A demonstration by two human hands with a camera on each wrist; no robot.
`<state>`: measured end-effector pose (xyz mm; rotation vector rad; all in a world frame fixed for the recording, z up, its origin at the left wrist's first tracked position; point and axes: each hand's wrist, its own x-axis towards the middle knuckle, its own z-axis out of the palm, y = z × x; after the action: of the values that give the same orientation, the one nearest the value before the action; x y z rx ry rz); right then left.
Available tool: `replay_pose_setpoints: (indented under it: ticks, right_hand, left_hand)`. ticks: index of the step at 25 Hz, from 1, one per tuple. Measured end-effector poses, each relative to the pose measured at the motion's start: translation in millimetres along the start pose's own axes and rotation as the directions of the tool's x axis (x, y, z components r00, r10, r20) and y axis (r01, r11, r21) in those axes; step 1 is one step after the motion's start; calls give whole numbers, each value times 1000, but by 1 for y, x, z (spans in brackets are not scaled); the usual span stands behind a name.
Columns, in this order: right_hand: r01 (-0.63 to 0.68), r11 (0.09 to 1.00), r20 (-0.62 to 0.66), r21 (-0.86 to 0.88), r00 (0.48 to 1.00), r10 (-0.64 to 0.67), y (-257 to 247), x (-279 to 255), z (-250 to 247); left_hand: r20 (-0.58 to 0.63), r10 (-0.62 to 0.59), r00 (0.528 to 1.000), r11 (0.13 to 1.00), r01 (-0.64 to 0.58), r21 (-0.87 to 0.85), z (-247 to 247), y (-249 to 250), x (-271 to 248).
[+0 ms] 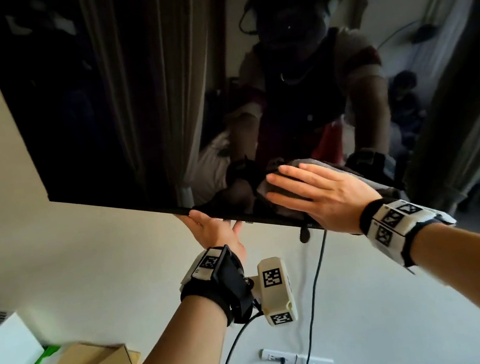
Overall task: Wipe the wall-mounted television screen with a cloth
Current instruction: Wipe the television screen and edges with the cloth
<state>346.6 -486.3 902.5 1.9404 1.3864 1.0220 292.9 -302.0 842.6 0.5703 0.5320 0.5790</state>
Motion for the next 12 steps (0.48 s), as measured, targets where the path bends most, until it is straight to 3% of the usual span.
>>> replay_pose_setpoints:
  ticks: [2,7,12]
  right_hand:
    - [-1,999,9,-32,1000,1,1,-14,0]
    - [41,999,17,14,999,-41,-15,30,6]
    - [22,1000,56,-22,998,-21,9,-51,6]
  left_hand:
    - [-15,10,1000,1000,-10,16,2,-6,-5]
    - [-36,55,998,998,-54,44,11,-19,-23]
    - [-16,-52,999,999,52,6,19,-34,-35]
